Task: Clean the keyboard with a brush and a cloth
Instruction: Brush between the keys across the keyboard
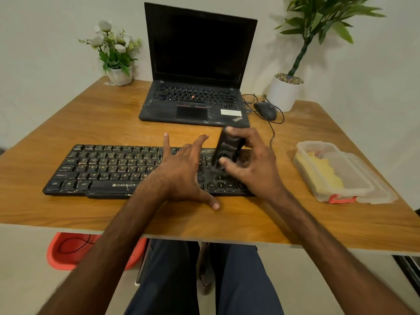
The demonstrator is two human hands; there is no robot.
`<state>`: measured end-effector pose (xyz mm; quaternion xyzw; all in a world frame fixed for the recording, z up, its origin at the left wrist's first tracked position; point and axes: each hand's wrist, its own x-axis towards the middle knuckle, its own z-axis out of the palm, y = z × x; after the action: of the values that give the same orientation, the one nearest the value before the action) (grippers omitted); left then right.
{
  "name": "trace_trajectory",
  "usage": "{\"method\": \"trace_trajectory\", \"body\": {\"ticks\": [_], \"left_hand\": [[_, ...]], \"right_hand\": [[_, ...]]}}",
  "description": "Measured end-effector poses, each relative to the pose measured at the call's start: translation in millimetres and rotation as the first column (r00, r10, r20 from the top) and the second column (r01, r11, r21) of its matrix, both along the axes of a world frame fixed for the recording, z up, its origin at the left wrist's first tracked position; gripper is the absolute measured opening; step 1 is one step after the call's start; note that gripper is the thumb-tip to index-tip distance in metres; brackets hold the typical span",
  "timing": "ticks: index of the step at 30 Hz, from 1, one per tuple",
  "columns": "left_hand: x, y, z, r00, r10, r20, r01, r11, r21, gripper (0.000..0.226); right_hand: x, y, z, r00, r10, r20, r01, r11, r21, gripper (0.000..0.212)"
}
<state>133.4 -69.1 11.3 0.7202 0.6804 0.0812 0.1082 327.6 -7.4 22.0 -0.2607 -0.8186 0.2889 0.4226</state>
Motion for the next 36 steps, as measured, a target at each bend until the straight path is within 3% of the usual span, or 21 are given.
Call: {"method": "trace_trajectory", "body": {"ticks": [3, 7, 10, 14, 20, 26, 32, 36], "left_hand": [[-1.5, 0.3, -2.0, 0.999, -0.028, -0.020, 0.028, 1.000, 0.005, 0.161], [-7.9, -2.3, 9.2, 0.998, -0.014, 0.063, 0.018, 0.998, -0.055, 0.151], [-12.8, -2.8, 15.7, 0.999, 0.013, 0.053, -0.007, 0.994, -0.106, 0.150], [-14.8, -1.6, 10.9, 0.999, 0.033, 0.018, -0.031, 0.995, -0.099, 0.154], [-14.0, -4.9, 9.1, 0.999, 0.041, -0.001, -0.041, 0.997, -0.059, 0.149], [-14.4, -5.3, 5.5, 0.999, 0.035, -0.026, -0.036, 0.999, -0.036, 0.148], [-14.6, -3.8, 7.4, 0.999, 0.039, -0.019, -0.041, 0.998, -0.055, 0.148], [-14.3, -3.1, 5.3, 0.999, 0.041, -0.025, -0.043, 0.998, -0.054, 0.148]], "right_hand": [[-13.3, -7.5, -5.0, 0.992, 0.102, 0.068, -0.105, 0.994, 0.035, 0.058], [-19.3, 25.5, 8.0, 0.993, 0.003, 0.117, -0.021, 0.989, 0.148, 0.059], [-20.3, 29.7, 10.8, 0.994, 0.010, 0.110, -0.023, 0.993, 0.119, 0.058], [-23.8, 13.8, 4.8, 0.978, 0.175, 0.113, -0.181, 0.982, 0.047, 0.056], [-18.1, 34.0, 10.4, 0.996, 0.012, 0.090, -0.018, 0.998, 0.062, 0.059], [-7.6, 5.8, -0.6, 0.977, 0.162, 0.137, -0.171, 0.983, 0.058, 0.058], [9.1, 33.4, 10.3, 0.993, -0.107, 0.052, 0.106, 0.994, 0.016, 0.059], [11.8, -4.7, 2.4, 0.991, 0.125, 0.057, -0.120, 0.989, -0.084, 0.059]]}}
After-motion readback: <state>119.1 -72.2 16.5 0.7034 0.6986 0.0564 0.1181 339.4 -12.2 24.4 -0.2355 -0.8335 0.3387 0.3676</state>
